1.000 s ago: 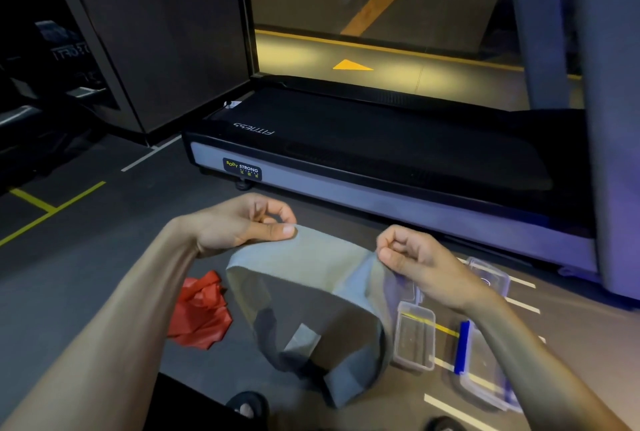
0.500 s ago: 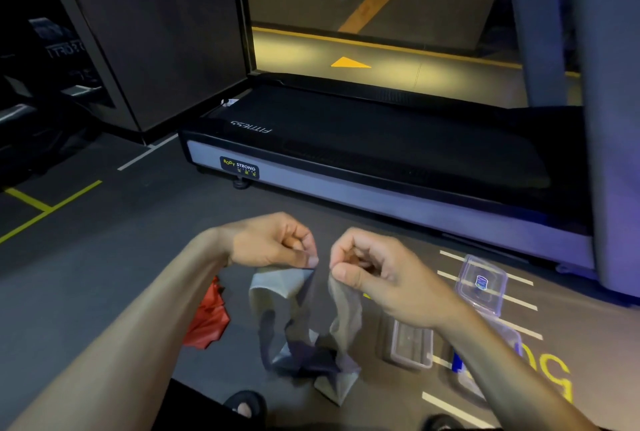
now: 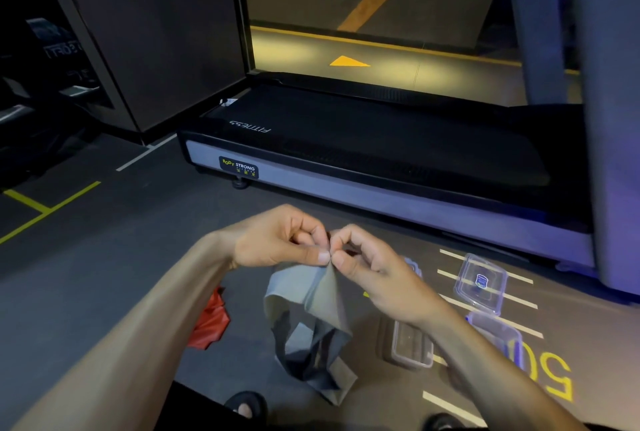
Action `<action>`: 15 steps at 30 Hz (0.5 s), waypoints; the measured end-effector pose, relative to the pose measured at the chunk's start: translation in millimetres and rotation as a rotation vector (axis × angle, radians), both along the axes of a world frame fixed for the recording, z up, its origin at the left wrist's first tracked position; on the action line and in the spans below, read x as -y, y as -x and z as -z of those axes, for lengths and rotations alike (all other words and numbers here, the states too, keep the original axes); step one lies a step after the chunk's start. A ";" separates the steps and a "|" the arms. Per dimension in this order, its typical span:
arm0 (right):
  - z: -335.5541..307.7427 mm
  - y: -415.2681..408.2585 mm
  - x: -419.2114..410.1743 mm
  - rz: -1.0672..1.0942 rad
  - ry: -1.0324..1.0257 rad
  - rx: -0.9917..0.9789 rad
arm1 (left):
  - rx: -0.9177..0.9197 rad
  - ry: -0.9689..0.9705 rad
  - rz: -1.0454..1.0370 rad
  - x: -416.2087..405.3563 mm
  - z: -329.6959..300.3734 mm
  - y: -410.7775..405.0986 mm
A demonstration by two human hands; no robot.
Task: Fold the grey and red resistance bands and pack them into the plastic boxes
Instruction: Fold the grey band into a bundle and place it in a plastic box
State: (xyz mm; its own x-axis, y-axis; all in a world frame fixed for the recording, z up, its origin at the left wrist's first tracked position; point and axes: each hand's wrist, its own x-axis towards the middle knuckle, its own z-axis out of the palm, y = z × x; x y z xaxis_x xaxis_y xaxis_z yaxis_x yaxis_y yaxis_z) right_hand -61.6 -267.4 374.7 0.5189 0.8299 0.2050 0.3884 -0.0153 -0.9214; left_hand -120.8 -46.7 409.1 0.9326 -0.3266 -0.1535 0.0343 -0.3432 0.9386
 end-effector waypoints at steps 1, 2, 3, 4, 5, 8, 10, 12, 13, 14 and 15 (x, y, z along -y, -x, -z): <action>-0.8 -0.8 1.5 -0.031 0.006 -0.007 | 0.005 0.002 -0.007 0.5 -0.7 0.8; -1.6 -2.1 2.8 -0.057 0.015 -0.006 | 0.008 -0.001 -0.014 1.1 -1.2 1.9; -3.3 -3.5 4.7 -0.075 0.027 -0.003 | 0.009 -0.007 -0.024 1.2 -2.1 3.2; -5.1 -5.5 6.6 -0.086 0.039 0.003 | 0.011 -0.011 -0.031 1.4 -3.1 4.6; -7.1 -7.6 8.7 -0.093 0.042 0.006 | 0.013 -0.015 -0.039 1.2 -4.7 6.0; -12.8 -11.5 12.8 -0.088 0.014 -0.005 | 0.001 -0.024 -0.058 -1.3 -8.5 9.2; -14.9 -12.7 13.2 -0.076 -0.005 0.006 | -0.003 -0.039 -0.066 -1.3 -10.7 10.6; -15.5 -13.7 12.9 -0.070 -0.006 0.020 | 0.003 -0.065 -0.085 -1.5 -11.2 10.5; -15.5 -14.1 13.0 -0.068 -0.004 0.022 | 0.007 -0.077 -0.093 -1.5 -11.6 10.7; -15.3 -14.5 13.2 -0.066 -0.002 0.023 | 0.011 -0.085 -0.098 -1.8 -11.6 10.5; -15.2 -14.8 13.6 -0.065 0.000 0.023 | 0.013 -0.090 -0.101 -2.0 -11.8 10.6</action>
State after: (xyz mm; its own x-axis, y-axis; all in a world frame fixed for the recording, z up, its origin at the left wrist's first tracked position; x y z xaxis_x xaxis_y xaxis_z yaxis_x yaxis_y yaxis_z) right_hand -46.8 -281.0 389.9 0.4591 0.8617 0.2162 0.4099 0.0104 -0.9121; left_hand -131.3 -44.6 420.9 0.9622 -0.2163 -0.1656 0.0609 -0.4215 0.9048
